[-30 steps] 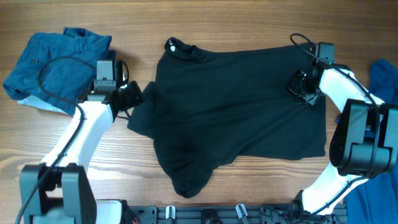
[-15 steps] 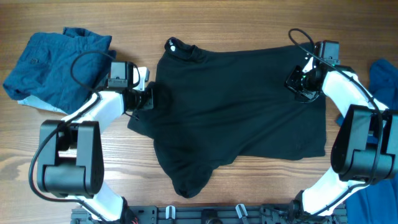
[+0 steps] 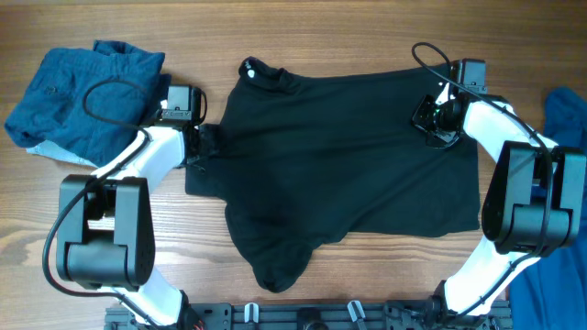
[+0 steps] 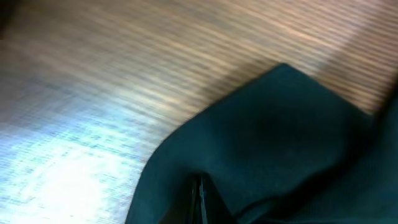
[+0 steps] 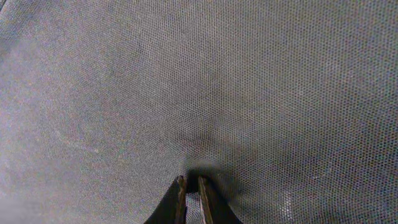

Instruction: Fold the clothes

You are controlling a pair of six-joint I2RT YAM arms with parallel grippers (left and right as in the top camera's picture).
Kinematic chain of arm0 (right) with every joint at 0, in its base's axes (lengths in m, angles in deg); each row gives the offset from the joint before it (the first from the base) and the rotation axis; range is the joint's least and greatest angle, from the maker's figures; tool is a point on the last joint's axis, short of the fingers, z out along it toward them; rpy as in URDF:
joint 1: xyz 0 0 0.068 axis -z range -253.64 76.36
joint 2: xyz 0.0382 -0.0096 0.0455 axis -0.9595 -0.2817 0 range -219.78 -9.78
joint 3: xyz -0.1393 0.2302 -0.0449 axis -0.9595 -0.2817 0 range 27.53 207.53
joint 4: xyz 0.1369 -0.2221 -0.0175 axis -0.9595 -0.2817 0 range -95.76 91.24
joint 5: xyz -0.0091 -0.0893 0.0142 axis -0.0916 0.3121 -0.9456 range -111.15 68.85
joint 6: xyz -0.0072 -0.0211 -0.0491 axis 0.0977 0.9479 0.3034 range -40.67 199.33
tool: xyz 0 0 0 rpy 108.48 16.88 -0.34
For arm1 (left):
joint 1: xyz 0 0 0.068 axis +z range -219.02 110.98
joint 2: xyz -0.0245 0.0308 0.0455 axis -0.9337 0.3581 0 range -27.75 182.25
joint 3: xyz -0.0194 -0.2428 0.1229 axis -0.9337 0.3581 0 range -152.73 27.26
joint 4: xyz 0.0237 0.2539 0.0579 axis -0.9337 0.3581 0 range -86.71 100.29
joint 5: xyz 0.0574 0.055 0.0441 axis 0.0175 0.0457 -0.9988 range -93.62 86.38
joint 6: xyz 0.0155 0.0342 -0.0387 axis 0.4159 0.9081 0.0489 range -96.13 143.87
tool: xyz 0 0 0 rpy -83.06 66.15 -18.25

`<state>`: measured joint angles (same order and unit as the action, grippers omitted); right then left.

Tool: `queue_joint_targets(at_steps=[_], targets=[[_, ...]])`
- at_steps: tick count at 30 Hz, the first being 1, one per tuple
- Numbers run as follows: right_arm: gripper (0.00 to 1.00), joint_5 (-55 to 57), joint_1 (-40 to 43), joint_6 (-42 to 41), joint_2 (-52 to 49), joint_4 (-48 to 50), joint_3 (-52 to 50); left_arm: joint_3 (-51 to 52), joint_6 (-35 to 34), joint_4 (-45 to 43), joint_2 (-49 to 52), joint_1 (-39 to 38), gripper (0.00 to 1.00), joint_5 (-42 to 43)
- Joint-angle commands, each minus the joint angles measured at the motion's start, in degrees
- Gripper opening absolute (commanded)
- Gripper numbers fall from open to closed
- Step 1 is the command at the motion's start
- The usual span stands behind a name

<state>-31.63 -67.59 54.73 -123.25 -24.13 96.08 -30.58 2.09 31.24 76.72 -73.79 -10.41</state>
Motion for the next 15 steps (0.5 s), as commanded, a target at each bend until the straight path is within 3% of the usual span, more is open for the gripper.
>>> queue_joint_targets(at_steps=[1,4,5,8,10,13,15], targets=[[0.09,3.82,-0.37,-0.9,-5.53,-0.13,-1.73,3.17,-6.1,3.58,3.19,0.9,0.04,-7.28],[0.12,1.29,-0.37,0.61,-5.44,0.07,-1.7,3.15,-6.99,3.17,2.27,1.03,0.06,-7.17],[0.18,-0.5,-0.35,1.7,-5.31,0.48,-1.7,2.89,-6.45,2.38,1.49,1.03,0.1,-7.15],[0.35,-5.7,-0.33,4.13,-4.04,0.9,-1.4,0.52,-0.63,1.29,-1.68,1.03,0.26,-3.52],[0.45,-8.39,-0.02,5.46,-2.03,0.94,-1.38,-2.29,0.83,2.62,-4.98,1.03,0.43,-2.84],[0.5,-10.51,1.09,6.62,3.76,0.39,-1.38,-6.23,3.54,6.16,-10.25,1.03,0.62,-1.14],[0.52,-10.6,1.75,6.56,9.11,-0.94,-1.38,-8.09,5.16,8.72,-13.73,1.01,0.66,0.81]])
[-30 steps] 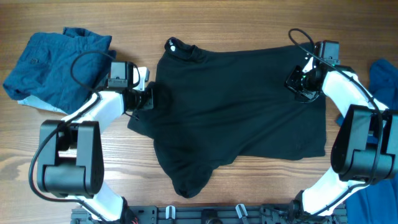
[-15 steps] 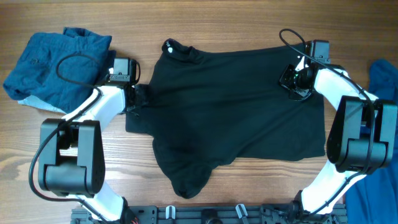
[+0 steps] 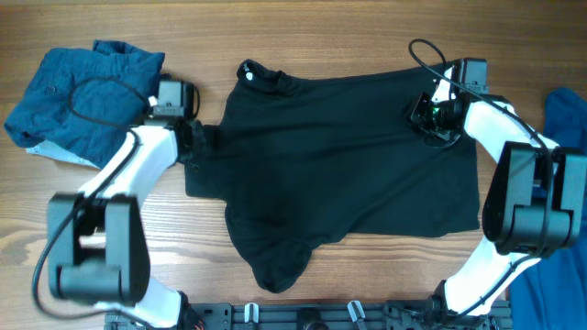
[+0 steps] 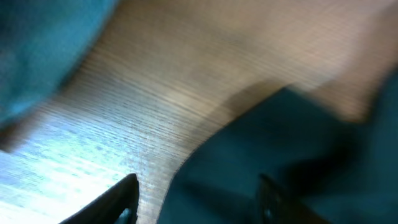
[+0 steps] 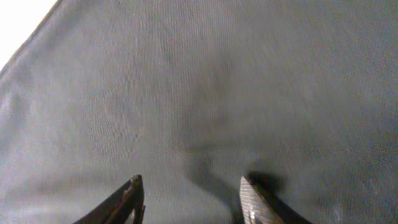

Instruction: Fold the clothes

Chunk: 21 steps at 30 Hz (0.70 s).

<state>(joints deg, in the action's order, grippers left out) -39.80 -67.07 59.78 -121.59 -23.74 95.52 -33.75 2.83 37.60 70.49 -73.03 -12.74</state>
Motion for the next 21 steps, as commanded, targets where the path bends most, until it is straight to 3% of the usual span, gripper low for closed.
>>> queue_joint_targets(at_steps=[1,7,12,15,21], targets=[[0.53,-2.4,1.4,1.44,10.86,-2.21,-0.81,-5.42,4.39,3.45,-9.11,0.26,0.68,4.26],[0.58,-2.36,1.44,0.98,29.09,-7.19,-0.81,-5.75,3.85,13.42,-20.61,0.26,0.68,15.82],[0.7,-2.16,1.44,-1.36,40.74,-14.19,-0.81,-5.62,3.67,25.66,-24.0,0.0,0.55,23.89],[0.71,-2.14,1.44,-1.99,43.69,-20.0,-0.83,-3.28,0.61,31.21,-23.82,-2.14,0.53,24.41],[0.71,-1.53,1.44,-2.91,43.12,-28.37,-0.9,6.36,-7.19,29.09,-23.8,-9.03,0.53,24.57]])
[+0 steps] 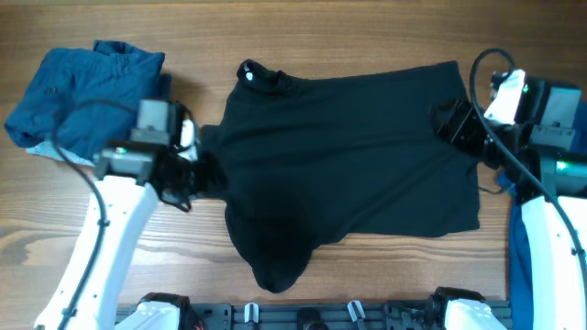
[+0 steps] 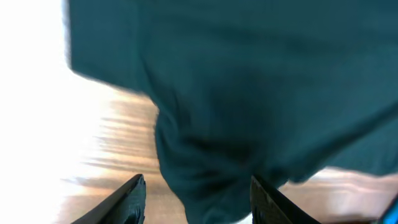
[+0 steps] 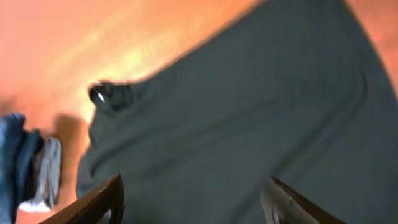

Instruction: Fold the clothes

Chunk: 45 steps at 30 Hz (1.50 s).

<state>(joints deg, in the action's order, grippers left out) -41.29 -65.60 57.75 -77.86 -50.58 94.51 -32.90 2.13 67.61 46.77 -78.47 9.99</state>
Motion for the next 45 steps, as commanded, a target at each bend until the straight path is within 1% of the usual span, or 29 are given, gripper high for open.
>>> queue_joint_targets(at_steps=[1,3,4,5,6,7,9,12,14,16,20,21,23,26,29,32,35,37,38,39,42,44,45], targets=[[0.71,-0.07,-0.02,-0.85,-0.81,-2.03,0.11,7.41,-8.57,-1.2,-0.09,-4.87,0.54,1.9],[0.71,-0.07,-0.02,-0.81,-1.11,-2.93,0.11,10.32,-11.23,-1.22,-0.09,-7.04,0.52,4.04],[0.71,-0.04,-0.02,-0.81,-1.16,-3.19,0.11,11.8,-11.78,-1.33,-0.09,-8.5,0.5,6.01],[0.71,-0.04,-0.02,-0.66,-1.14,-3.32,0.11,13.33,-11.78,-1.55,-0.09,-10.58,0.45,7.91],[0.71,-0.04,-0.02,-0.66,-1.14,-3.3,0.11,14.4,-11.82,-1.55,-0.09,-12.66,0.42,8.35],[0.72,-0.04,-0.02,-0.68,-1.14,-3.28,0.11,15.3,-12.13,-1.6,-0.09,-14.97,0.42,8.44],[0.72,-0.04,-0.02,-0.68,-1.14,-3.06,0.11,16.68,-15.02,-2.03,0.02,-19.8,0.43,8.44],[0.71,-0.07,-0.02,-0.92,-1.16,-2.82,0.11,17.57,-20.37,-3.65,1.11,-27.8,0.5,7.21],[0.72,-0.07,-0.02,-0.9,-1.14,-2.82,0.11,17.9,-22.93,-4.15,2.12,-31.58,0.52,6.69],[0.72,-0.07,-0.02,-0.9,-1.16,-2.89,0.11,18.01,-26.64,-4.39,4.09,-35.71,0.53,6.75],[0.72,-0.07,-0.02,-0.9,-1.14,-2.93,0.11,18.01,-30.56,-5.86,8.68,-41.66,0.53,6.75],[0.72,-0.07,-0.02,-0.87,-1.14,-2.97,0.11,18.01,-31.34,-5.86,9.66,-42.45,0.51,6.8],[0.72,-0.04,-0.02,-0.87,-1.14,-3.21,0.11,18.01,-31.52,-5.84,11.5,-43.67,0.42,6.97],[0.72,-0.07,-0.02,-0.85,-1.14,-3.32,0.11,18.01,-31.67,-7.26,14.14,-44.06,0.4,5.99],[0.72,-0.07,-0.02,-0.76,-1.14,-3.45,0.11,18.01,-31.67,-9.25,15.82,-44.06,0.33,3.26],[0.72,-0.07,-0.02,-0.2,-1.14,-3.63,0.11,18.01,-31.65,-10.27,17.14,-44.06,0.26,2.91],[0.72,-0.07,-0.02,-0.2,-1.14,-3.76,0.11,18.18,-31.67,-10.82,17.81,-44.06,0.24,0.79],[0.72,-0.07,-0.02,-0.2,-1.14,-3.76,0.11,18.58,-31.67,-11.23,18.14,-44.06,0.16,0.46],[0.72,-0.04,-0.02,-0.17,-1.14,-3.78,0.11,18.64,-31.65,-11.15,18.14,-44.06,0.09,0.59],[0.72,-0.07,-0.02,0.04,-1.14,-3.78,0.11,18.64,-31.61,-10.82,18.1,-44.06,0.04,1.36],[0.72,-0.02,-0.02,0.59,-1.14,-3.8,0.11,18.12,-31.01,-9.46,16.65,-43.08,0.04,4.7],[0.72,0.37,-0.02,0.55,-1.14,-3.72,0.11,16.44,-31.01,-6.47,13.55,-41.55,0.04,4.0],[0.72,1.07,-0.02,0.44,-1.14,-3.74,0.11,15.04,-31.01,-4.46,10.45,-40.44,0.04,2.1]])
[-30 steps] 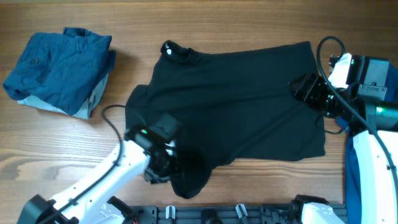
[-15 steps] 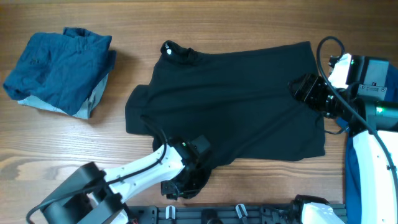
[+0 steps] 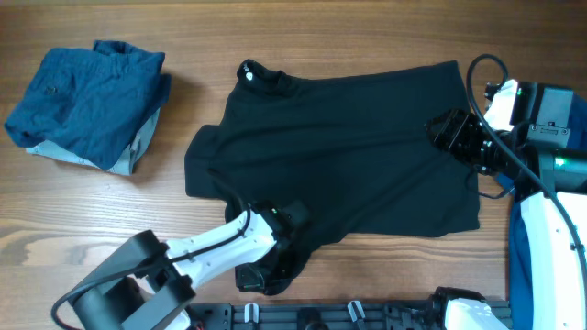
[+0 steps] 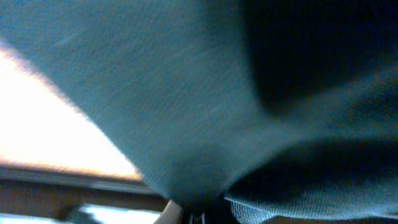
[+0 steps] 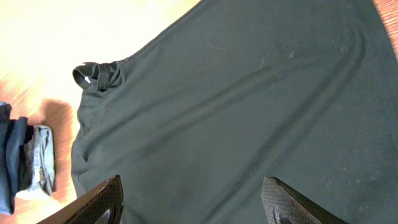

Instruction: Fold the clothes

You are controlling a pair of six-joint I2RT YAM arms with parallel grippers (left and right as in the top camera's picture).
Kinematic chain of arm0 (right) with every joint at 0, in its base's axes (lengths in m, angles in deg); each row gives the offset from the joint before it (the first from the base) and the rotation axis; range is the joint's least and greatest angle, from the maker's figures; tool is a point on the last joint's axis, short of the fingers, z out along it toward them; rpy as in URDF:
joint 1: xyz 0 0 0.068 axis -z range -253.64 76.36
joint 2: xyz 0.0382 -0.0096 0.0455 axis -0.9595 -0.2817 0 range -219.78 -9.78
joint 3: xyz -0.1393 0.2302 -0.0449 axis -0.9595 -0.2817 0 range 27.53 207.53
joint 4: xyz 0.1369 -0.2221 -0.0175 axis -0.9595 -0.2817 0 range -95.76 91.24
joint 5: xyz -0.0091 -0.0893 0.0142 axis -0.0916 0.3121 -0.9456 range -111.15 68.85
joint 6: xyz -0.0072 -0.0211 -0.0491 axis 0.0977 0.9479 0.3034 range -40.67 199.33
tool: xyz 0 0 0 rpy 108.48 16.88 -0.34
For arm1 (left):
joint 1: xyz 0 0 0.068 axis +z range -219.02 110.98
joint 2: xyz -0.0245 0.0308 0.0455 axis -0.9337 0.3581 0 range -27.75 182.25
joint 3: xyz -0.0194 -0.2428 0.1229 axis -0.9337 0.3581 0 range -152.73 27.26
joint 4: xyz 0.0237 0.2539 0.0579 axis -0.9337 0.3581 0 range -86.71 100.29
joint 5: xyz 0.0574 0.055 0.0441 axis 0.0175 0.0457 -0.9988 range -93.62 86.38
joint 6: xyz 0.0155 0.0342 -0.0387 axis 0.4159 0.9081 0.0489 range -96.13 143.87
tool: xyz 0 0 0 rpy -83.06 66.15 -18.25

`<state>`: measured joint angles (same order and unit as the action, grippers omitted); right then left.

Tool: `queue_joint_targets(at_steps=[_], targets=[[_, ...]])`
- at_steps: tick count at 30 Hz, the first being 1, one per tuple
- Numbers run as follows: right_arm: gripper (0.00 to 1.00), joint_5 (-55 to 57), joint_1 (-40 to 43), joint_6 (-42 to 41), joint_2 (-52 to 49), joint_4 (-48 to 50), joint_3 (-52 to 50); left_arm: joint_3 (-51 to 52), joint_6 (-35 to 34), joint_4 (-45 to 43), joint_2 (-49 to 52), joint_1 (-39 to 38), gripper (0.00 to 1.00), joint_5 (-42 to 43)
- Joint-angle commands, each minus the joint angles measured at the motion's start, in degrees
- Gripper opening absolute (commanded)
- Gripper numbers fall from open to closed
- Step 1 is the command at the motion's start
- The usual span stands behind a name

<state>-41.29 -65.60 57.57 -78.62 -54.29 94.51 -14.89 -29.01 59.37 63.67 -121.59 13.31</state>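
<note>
A black shirt (image 3: 348, 156) lies spread on the wooden table, collar (image 3: 252, 73) at the far left, with a bunched lump of cloth hanging toward the front edge. My left gripper (image 3: 261, 275) is down on that lump; in the left wrist view the left gripper (image 4: 194, 216) is shut on the black fabric (image 4: 186, 93), which fills the frame. My right gripper (image 3: 451, 133) hangs open above the shirt's right side. The right wrist view shows the right gripper (image 5: 193, 202) with wide-apart fingers (image 5: 102, 199), nothing between them, and the shirt (image 5: 236, 112) below.
Folded blue clothes (image 3: 87, 92) lie at the far left corner. More blue cloth (image 3: 525, 240) shows at the right edge behind the right arm. A black rail (image 3: 367, 316) runs along the table's front edge, close to the left gripper.
My left gripper was open over the shirt's left sleeve; it is now at the bunched cloth near the front edge and shut on it. The right gripper stays open and raised at the right.
Both grippers were shut on the shirt, left at the left sleeve, right at the upper right part. Then both stood open at those spots. Then both were lifted off, open. Now the left is shut on the front lump and the shirt lies as before.
</note>
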Motion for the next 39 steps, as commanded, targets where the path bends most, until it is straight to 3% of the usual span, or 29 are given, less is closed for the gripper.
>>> queue_joint_targets(at_steps=[1,8,14,21,28,29,31,32,39], targets=[[0.72,1.68,-0.02,0.57,-0.37,-0.04,0.11,-4.11,0.11,5.33,-9.16,3.72,0.04,-2.89],[0.72,2.8,-0.02,0.55,-0.39,0.17,0.11,-8.02,2.01,9.01,-29.46,19.23,0.04,-11.72],[0.72,2.8,-0.02,0.09,-0.37,0.83,0.11,-8.02,7.74,2.99,-28.46,30.29,0.04,-14.6],[0.73,5.42,-0.02,-0.28,-0.5,-0.2,0.07,-8.02,7.89,-9.92,-21.62,31.32,0.04,-15.28],[0.78,10.8,-0.02,-3.67,-4.74,-4.02,0.0,-8.02,7.93,-10.23,-19.19,31.32,0.04,-15.3],[0.77,12.22,0.0,-5.57,-6.21,-4.59,0.0,-8.02,7.93,-10.27,-19.19,31.34,0.04,-15.3],[0.6,16.04,0.55,-8.63,-8.98,-5.22,0.0,-8.02,8.39,-10.27,-19.19,31.34,0.04,-15.32],[0.56,16.9,1.38,-9.77,-10.82,-5.46,0.0,-8.02,9.01,-10.25,-19.19,31.34,0.04,-15.3],[0.64,11.47,10.1,-6.21,-18.58,-9.31,-1.95,-8.02,9.35,-10.23,-19.19,31.34,0.04,-15.3]])
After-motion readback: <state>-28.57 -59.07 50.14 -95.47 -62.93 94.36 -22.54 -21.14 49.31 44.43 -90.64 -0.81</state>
